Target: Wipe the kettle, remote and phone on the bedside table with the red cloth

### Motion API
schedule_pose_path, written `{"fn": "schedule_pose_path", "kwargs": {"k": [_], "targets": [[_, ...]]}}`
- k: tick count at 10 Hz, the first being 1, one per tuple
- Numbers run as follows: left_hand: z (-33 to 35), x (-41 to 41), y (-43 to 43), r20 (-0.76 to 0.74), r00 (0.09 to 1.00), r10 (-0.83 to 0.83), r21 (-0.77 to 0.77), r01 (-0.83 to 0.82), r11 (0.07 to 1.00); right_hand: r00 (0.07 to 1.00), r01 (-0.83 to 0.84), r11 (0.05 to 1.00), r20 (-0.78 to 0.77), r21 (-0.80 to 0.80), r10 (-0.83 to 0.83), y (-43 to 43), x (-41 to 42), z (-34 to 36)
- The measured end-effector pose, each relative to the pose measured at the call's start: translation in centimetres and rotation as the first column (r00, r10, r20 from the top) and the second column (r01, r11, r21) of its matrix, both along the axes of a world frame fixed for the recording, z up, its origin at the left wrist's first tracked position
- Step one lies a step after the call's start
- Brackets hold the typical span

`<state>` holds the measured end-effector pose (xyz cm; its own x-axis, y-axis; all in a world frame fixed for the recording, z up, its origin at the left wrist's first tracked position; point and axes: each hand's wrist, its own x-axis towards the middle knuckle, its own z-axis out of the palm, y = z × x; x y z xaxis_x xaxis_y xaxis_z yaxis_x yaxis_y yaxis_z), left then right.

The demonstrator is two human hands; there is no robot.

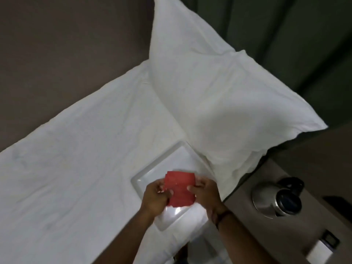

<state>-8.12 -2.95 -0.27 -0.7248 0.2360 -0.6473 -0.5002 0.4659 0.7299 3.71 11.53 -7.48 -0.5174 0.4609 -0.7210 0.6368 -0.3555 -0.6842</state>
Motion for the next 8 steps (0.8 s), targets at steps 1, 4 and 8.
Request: {"fn": "schedule_pose_path", "kwargs": {"k": [1,4,8], "targets": [[-1.3,-0.9,2.9,-0.033,0.992,-0.124,-0.177,0.117,0.977,0.989,-0.076,0.993,0.13,0.089,0.064,3.8,-5.2,1.3],[-7.5,-3.3,3.1,-0.032,0.989,-0.141,-0.452,0.112,0.885,0.906,-0.298,0.874,0.403,0.384,0.132,2.1,-8.2,-0.2],[-4.5,-1.1,3.6,-0.394,0.742,-0.543,-0.682,0.159,0.713,0.993,0.029,0.855,0.085,0.518,-0.085,2.2,-4.1,5.5]]}}
